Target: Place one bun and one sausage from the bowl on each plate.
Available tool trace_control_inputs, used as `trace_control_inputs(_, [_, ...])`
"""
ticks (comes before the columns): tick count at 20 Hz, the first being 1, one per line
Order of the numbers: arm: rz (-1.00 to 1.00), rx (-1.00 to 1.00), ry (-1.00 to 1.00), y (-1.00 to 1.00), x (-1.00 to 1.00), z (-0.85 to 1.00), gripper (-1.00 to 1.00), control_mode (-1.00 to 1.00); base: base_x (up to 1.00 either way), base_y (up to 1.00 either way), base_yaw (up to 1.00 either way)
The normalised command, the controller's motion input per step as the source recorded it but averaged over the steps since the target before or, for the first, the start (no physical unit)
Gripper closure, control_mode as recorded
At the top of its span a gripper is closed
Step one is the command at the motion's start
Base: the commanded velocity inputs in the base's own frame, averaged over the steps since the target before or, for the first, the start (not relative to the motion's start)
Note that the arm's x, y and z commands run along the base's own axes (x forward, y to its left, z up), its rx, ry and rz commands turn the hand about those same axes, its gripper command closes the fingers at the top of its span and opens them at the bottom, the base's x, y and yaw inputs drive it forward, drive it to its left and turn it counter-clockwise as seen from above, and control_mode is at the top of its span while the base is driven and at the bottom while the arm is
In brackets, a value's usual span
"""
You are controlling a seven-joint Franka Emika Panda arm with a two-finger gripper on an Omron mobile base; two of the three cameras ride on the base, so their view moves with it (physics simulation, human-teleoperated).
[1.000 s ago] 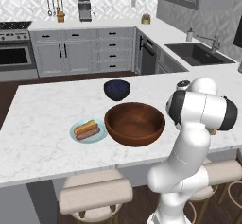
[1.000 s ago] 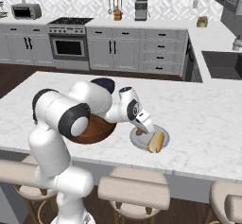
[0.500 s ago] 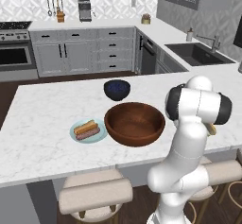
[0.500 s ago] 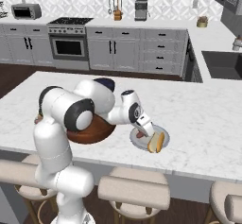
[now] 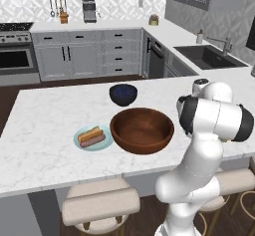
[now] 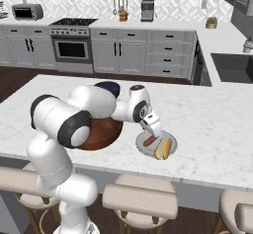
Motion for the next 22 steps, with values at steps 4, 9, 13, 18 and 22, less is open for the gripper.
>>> trace_control_inputs(4, [0.0,0.08,-0.06,0.36,-0.48,1.0,-1.0,-1.0,0.0,0.0,0.0])
trace_control_inputs(9, [0.0,0.04,0.02,0.41,-0.82,0.96,-1.0,-1.0,0.0,0.0,0.0])
trace_control_inputs(13, [0.0,0.02,0.12,0.51,-1.0,0.67,-1.0,-1.0,0.0,0.0,0.0])
trace_control_inputs(18, [0.01,0.0,0.11,0.73,-1.0,0.36,-1.0,-1.0,0.0,0.0,0.0])
trace_control_inputs(22, [0.13,0.0,-0.01,0.85,-1.0,0.25,-1.0,-1.0,0.0,0.0,0.0])
